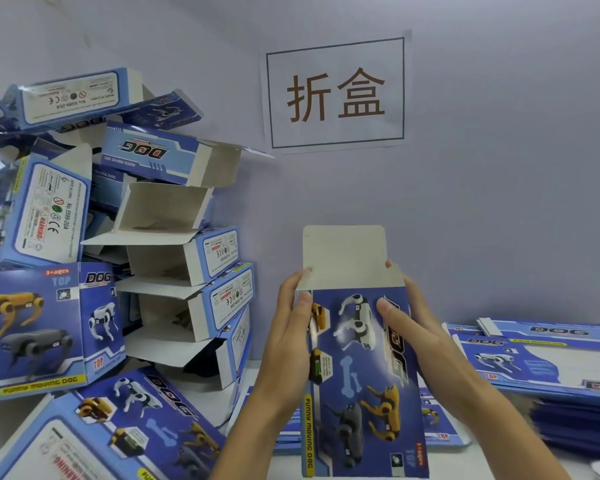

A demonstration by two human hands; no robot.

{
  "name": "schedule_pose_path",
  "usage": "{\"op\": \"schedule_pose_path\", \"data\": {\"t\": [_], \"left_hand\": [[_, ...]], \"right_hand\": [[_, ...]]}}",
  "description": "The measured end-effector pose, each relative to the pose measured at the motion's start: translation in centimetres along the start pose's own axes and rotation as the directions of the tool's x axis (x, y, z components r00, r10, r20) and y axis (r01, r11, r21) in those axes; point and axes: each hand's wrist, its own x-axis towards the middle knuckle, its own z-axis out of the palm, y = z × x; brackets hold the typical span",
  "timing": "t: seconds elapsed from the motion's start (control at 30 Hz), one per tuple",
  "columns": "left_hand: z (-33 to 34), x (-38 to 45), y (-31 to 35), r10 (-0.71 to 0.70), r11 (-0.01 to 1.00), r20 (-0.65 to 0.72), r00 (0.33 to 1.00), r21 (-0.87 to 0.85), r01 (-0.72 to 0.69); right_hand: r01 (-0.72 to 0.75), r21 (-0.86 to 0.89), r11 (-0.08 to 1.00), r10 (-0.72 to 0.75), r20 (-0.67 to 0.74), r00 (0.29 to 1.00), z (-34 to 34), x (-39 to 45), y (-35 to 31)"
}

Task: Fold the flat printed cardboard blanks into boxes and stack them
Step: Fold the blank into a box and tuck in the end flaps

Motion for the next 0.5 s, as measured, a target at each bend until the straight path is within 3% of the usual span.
{"op": "schedule_pose_path", "data": {"t": [0.13,0.33,0.5], "left_hand": [[0.8,-0.5,0.7,0.047,0.999,-0.04,0.998,0.018,-0.046],[1.1,0.0,1.0,0.026,0.999,-0.214,0.976,0.033,-0.019],[0.2,0.0,0.7,-0.005,0.999,-0.264,0.964,0.036,0.015]], "right_hand": [[0.042,-0.064,0.997,-0.049,-0.114,0.992,0.7,0.0,0.3],[0.101,-0.049,0.994,-0.107,-0.131,0.986,2.5,0.0,0.4],[0.113,-0.079,0.99,-0.124,-0.144,0.982,3.4,0.0,0.1]]}}
